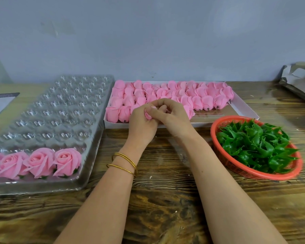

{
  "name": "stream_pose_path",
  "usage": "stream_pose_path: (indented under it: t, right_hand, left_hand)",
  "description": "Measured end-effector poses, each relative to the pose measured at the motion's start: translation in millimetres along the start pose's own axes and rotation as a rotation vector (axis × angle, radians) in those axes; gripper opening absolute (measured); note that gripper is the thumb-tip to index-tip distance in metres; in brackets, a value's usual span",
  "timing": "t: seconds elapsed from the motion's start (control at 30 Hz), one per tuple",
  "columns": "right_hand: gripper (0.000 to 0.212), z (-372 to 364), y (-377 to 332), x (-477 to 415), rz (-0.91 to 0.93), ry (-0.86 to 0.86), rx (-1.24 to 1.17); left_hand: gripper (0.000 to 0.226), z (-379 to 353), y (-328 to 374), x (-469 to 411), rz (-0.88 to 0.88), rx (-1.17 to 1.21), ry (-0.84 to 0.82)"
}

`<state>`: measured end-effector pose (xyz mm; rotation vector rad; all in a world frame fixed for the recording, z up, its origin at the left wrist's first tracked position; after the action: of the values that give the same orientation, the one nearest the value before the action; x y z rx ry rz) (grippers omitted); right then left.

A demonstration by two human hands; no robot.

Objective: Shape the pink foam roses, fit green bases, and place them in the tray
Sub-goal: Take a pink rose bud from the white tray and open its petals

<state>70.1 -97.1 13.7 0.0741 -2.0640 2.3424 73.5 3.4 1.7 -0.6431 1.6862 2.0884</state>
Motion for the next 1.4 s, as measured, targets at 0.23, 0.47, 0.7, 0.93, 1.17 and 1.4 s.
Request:
stream_pose_path:
  t: [0.23, 0.47, 0.7, 0.93, 1.17, 1.4]
  right_hand:
    - [0.013, 1.2, 1.7, -1.0, 0.011, -0.017, -0.037]
    - [0.018, 1.1, 9.4, -5.3, -0.060, -0.059, -0.147]
    - [0.030, 5.2, 9.8, -9.8, -0.099, -0.069, -0.395]
    - [0.035, -0.4, 10.3, -4.5, 0.001, -0.164, -0.105]
    - [0.043, -7.6, 7.4, -1.0, 0.043, -0.174, 0.024]
    - [0.035, -5.3, 3.2, 4.0, 0.038, -0.211, 0.023]
  left_hand:
    - [0.014, -0.4, 2.4, 1.8, -0.009, -0.037, 0.000]
    - [0.021, 2.8, 0.3, 0.7, -0.015, -0.058, 0.032]
    - [0.036, 4.1, 2.7, -1.8, -0.058, -0.095, 0.094]
    - [0.030, 6.7, -0.8, -1.7, 0.020, 0.070, 0.157]
    - [0.039, 2.3, -12.1, 1.7, 0.195, 0.315, 0.180]
    - [0.030, 5.2, -13.8, 0.9, 0.216, 0.297, 0.142]
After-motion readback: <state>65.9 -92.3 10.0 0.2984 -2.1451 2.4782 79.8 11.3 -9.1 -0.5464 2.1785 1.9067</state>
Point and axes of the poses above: each hand's wrist, its own x-axis away from the middle knuckle, its own z-axis out of the back of the hand, y = z × x, the point moved 5 cm from there along -x, towards the middle knuckle, and after that the axes turned 13 degrees about -z, right-handed, at the moved point
